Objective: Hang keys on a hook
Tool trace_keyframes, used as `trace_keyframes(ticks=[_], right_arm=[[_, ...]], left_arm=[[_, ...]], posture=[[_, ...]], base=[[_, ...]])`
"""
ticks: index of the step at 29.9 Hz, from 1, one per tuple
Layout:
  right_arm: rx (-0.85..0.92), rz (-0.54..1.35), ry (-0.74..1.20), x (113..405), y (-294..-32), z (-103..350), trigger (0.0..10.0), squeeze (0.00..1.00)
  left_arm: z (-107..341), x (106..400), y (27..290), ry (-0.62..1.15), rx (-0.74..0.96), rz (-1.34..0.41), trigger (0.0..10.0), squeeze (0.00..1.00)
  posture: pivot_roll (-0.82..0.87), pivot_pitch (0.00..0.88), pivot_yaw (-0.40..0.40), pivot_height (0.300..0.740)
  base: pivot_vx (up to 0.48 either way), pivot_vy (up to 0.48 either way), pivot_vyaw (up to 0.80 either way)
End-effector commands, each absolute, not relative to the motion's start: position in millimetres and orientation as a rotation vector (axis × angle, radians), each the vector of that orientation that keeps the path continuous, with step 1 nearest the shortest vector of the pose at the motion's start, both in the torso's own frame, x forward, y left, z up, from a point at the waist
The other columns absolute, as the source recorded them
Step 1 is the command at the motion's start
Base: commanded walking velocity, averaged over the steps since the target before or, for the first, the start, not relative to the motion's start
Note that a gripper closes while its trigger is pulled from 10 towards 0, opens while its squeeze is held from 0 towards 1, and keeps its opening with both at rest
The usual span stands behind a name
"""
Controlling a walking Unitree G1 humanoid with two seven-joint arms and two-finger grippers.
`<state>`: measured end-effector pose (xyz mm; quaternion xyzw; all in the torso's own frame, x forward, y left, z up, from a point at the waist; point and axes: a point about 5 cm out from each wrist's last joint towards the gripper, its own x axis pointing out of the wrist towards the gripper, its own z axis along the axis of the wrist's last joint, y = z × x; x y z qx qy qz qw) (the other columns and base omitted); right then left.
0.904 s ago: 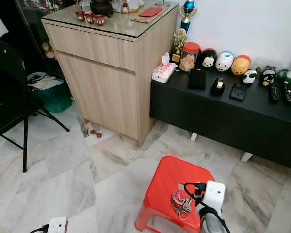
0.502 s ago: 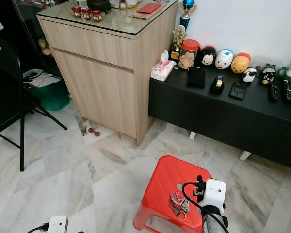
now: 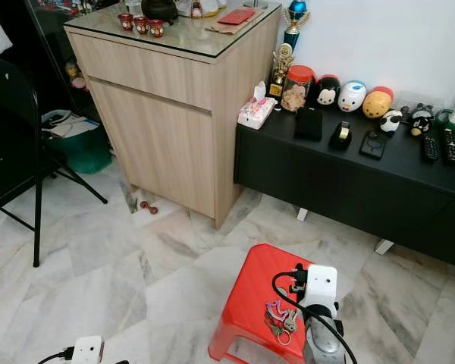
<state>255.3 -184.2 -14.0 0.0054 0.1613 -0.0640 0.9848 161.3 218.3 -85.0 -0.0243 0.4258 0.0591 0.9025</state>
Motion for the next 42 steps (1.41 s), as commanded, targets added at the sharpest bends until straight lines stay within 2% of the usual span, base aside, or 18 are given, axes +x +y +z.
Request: trace_keyframes(ticks=[1,19,25,31,35,42], right_arm=[[0.004,-0.122,0.341,254,-183,-16,10.0,0.0],[0.014,-0.138,0.385,257,-183,-19,10.0,0.0],[0.02,-0.134,0.386,256,-184,-20,10.0,0.0],[0.028,-0.129,0.383,256,-183,-20,10.0,0.0],[0.033,-0.129,0.383,256,-182,-20,10.0,0.0],[0.023,-0.133,0.414,255,-183,-23,10.0,0.0]], left_arm=[[-86,158,219,0.888,-0.04,0.113,10.0,0.0],[-87,155,220,0.889,-0.039,0.118,10.0,0.0],[-82,159,232,0.848,0.052,0.176,10.0,0.0],[-66,176,250,0.737,0.137,0.273,10.0,0.0],[-57,191,247,0.657,0.102,0.252,10.0,0.0],[-53,204,234,0.616,0.068,0.194,10.0,0.0]], posture=[[0.11,0.065,-0.035,0.672],[0.12,0.084,-0.032,0.672],[0.12,0.084,-0.031,0.672],[0.12,0.086,-0.034,0.672],[0.12,0.086,-0.034,0.672],[0.12,0.087,-0.034,0.672]], base=[[0.0,0.0,0.0],[0.0,0.0,0.0],[0.0,0.0,0.0],[0.0,0.0,0.0],[0.0,0.0,0.0],[0.0,0.0,0.0]])
